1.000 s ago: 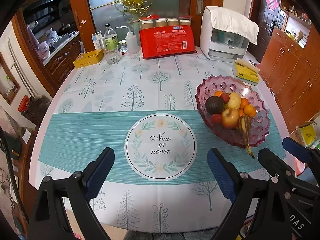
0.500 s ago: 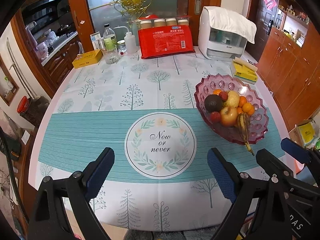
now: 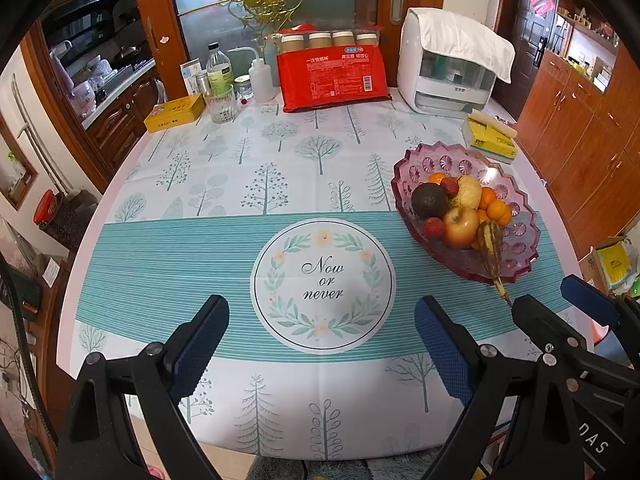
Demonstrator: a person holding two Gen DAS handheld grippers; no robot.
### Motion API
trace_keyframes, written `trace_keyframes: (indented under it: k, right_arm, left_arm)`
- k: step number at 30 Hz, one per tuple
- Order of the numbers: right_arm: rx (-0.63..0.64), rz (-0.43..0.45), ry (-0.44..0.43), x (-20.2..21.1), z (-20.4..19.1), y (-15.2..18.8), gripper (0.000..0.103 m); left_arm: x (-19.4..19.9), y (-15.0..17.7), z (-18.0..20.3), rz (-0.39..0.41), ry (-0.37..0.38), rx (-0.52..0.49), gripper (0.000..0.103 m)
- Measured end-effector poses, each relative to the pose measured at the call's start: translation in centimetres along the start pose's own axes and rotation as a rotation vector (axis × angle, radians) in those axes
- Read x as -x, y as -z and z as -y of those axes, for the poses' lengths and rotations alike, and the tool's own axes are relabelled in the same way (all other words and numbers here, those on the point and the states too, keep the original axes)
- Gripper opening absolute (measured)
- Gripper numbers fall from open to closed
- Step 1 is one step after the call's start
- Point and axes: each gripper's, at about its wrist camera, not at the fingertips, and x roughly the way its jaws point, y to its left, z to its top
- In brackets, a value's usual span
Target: Organize fruits
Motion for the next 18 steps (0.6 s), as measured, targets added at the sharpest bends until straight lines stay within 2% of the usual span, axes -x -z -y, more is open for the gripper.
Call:
trace_keyframes:
  k: [18]
  right_arm:
    - [-0.003, -0.008, -0.001, -0.43, 0.11, 0.16, 0.065]
  left_arm:
    - [-0.11, 0.01, -0.07, -0.002, 0.0, 0.0, 0.093]
